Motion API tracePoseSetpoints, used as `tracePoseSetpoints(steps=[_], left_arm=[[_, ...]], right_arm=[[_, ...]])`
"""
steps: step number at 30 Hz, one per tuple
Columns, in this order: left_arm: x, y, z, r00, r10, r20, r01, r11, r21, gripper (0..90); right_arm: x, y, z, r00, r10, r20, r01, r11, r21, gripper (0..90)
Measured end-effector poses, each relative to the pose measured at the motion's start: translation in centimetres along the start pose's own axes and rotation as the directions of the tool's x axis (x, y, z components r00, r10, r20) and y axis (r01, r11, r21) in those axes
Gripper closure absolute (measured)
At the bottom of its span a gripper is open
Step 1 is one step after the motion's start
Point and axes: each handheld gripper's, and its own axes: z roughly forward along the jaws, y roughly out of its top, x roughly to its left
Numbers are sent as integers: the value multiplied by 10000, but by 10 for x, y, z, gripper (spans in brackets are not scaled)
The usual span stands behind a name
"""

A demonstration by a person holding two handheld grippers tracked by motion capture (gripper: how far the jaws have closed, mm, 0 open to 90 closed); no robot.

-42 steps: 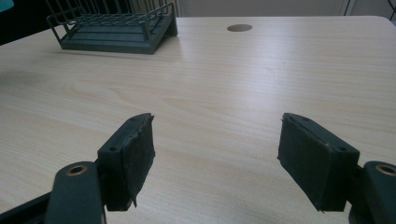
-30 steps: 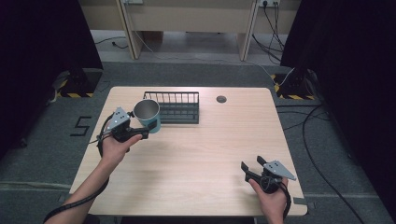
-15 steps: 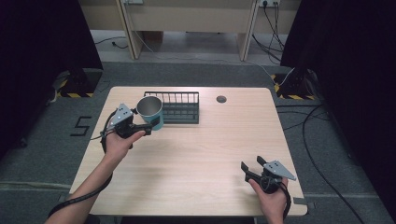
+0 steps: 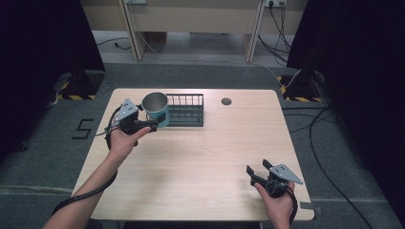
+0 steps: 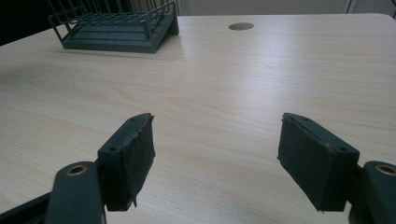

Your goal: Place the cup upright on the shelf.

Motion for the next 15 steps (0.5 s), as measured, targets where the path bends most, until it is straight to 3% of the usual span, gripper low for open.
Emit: tracePoseSetpoints(steps=[15], left_arm=[[3, 12, 14, 9999, 46, -112, -47, 10000, -66, 160]], right_arm=[[0, 0, 0, 9999, 117, -39, -117, 9999, 20, 277]])
